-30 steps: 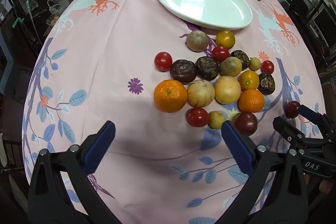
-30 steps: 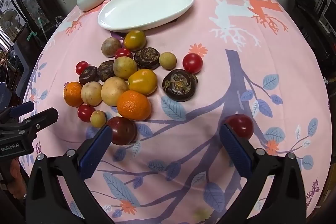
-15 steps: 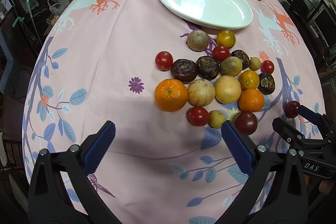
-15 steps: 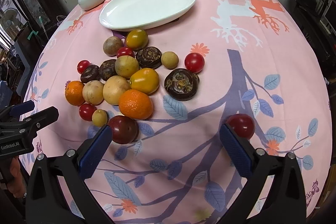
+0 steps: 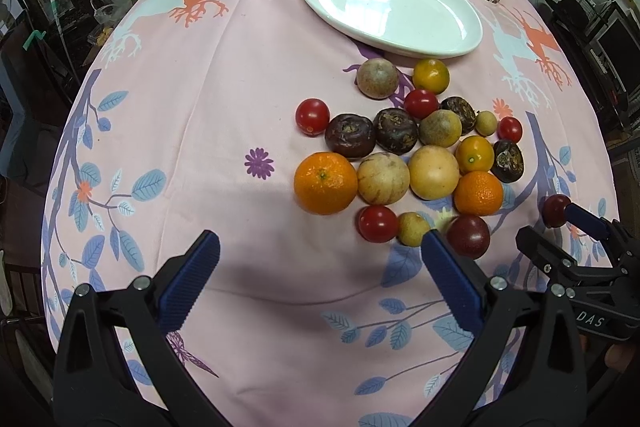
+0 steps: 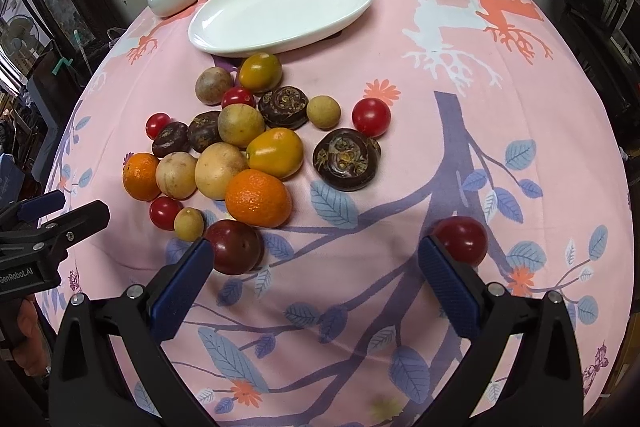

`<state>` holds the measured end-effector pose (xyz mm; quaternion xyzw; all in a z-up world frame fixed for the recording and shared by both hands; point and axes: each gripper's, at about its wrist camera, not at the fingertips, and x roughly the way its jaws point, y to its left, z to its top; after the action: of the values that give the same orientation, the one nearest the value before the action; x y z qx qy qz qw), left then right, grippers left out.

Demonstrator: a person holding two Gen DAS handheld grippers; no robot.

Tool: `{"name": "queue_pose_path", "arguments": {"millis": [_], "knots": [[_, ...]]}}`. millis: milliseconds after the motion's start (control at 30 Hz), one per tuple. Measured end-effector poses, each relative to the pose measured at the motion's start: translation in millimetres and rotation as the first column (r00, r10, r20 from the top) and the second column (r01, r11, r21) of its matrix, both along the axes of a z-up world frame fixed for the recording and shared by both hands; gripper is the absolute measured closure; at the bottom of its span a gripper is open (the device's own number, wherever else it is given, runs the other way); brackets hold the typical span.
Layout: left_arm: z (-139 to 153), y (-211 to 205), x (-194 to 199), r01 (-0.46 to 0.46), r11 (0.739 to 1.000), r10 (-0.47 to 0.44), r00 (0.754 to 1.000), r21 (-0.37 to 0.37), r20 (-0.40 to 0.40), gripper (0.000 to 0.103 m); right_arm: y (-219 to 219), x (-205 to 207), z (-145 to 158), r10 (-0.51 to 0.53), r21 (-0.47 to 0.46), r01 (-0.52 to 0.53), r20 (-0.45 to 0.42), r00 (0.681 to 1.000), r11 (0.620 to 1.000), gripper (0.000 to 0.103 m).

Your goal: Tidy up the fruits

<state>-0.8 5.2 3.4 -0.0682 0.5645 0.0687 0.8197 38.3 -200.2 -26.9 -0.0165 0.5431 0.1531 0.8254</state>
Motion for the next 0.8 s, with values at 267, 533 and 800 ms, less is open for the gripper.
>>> {"name": "queue_pose_path", "arguments": {"millis": [267,533,800], "knots": [[-1.5,0.1,0.5,-0.002,1.000,0.002,1.000,0.000,-0.001,0.002,0.4,0.3,-1.3,0.000,0.000,0.000,-0.002,1.000,1.000,0.001],[-2.7,1.3,0.4,-0.007,1.000,0.007,1.000,-0.003,-0.003,0.002,0.8,1.1,-2.4,0.000,-0.001,0.000,-0.003,1.000,1.000,0.001],[-3.8,2.6,0.1,-0.012,1.000,0.012,1.000,-0.007,-0.004,0.002,1.1,0.7,-2.3,-0.002,-0.001,0.002,-0.004,1.000,1.000,0.001]]}}
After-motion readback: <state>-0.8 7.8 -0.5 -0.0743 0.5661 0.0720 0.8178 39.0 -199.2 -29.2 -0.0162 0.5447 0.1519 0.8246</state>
